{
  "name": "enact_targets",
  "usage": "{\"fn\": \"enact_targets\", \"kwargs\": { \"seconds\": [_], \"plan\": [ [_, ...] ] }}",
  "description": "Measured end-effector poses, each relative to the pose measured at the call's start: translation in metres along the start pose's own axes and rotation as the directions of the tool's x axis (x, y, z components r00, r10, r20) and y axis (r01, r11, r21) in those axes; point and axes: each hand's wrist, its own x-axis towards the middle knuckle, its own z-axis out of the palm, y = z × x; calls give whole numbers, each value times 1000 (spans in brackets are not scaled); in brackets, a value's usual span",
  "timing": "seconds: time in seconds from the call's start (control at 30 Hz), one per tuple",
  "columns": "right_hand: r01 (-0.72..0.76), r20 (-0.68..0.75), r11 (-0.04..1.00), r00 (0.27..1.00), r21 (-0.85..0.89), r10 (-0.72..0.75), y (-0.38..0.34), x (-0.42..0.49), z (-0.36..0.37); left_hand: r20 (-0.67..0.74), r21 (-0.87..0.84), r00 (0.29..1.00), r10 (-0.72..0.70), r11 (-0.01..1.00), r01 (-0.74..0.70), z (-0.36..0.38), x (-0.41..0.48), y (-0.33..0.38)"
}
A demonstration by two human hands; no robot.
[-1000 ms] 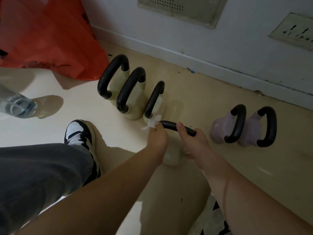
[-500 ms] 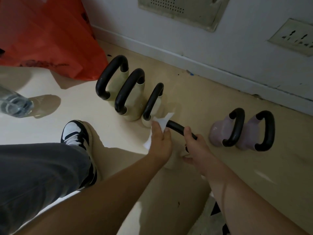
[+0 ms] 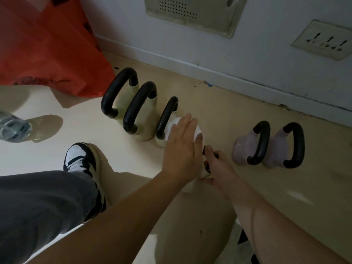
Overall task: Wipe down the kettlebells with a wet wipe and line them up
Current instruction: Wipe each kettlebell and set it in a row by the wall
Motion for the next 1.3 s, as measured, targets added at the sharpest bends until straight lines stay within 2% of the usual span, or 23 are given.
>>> {"fn": "enact_targets", "kwargs": {
  "seconds": [0.03,0.1,0.13,0.17,0.27,0.3,0.33,0.4,0.43,0.53,0.6,0.7,0.83,0.9,0.97,1.0,1.07,1.13,1.2,1.23,1.3],
  "plan": [
    [20,7,1000,1000,-13,-20,1,0,-1,-28,-85,993,-114,990,111,-7,4,8],
    [53,21,998,998,-37,-52,4,1,-3,-29,-258,921,-389,893,369,-22,27,11],
    [78,31,995,997,-63,-76,6,-1,-4,-21,-262,888,-460,859,439,-31,39,9],
    [101,43,991,994,-88,-97,8,0,-4,-33,-216,888,-459,870,442,-41,49,6],
    [155,77,975,987,-162,-144,8,-1,-2,-156,37,968,-196,978,204,-54,59,4],
    [184,81,964,982,-193,-171,7,0,-1,-118,116,985,-128,983,142,-49,54,5],
    [219,91,950,975,-222,-203,6,0,1,-24,195,996,-90,976,93,-39,47,2],
    [277,109,937,960,-213,-259,5,0,3,250,343,959,-134,939,42,-16,25,-7],
    [290,125,941,955,-175,-271,5,0,3,321,371,933,-163,928,35,-7,13,-14],
    [331,143,940,937,-77,-318,11,0,-3,305,354,938,-164,934,49,-2,-5,-25],
    [294,139,956,947,1,-291,20,-1,-7,382,347,896,-225,934,86,-7,-4,-26],
    [191,187,976,960,103,-207,32,-4,-17,524,268,771,-362,929,255,-8,-4,-20],
    [147,252,977,950,156,-183,29,-3,-33,575,216,709,-408,912,349,10,-10,-2],
    [125,289,978,942,166,-170,26,1,-35,575,137,669,-471,861,489,18,-5,1],
    [75,313,986,942,148,-118,24,3,-33,574,55,602,-554,760,647,22,2,7],
    [45,327,989,941,140,-89,23,4,-33,571,43,595,-566,744,667,26,10,13],
    [-13,362,986,931,167,-49,21,8,-35,562,61,604,-564,757,650,38,28,26],
    [-125,327,967,944,224,46,23,16,-39,549,89,605,-577,760,644,52,45,38],
    [-176,280,950,955,259,100,21,24,-37,520,258,640,-566,818,514,59,51,44],
    [-178,249,949,962,260,112,23,27,-37,498,324,697,-515,857,401,65,44,40],
    [-219,249,945,956,242,158,24,21,-36,386,342,810,-442,884,319,69,18,31]
  ]
}}
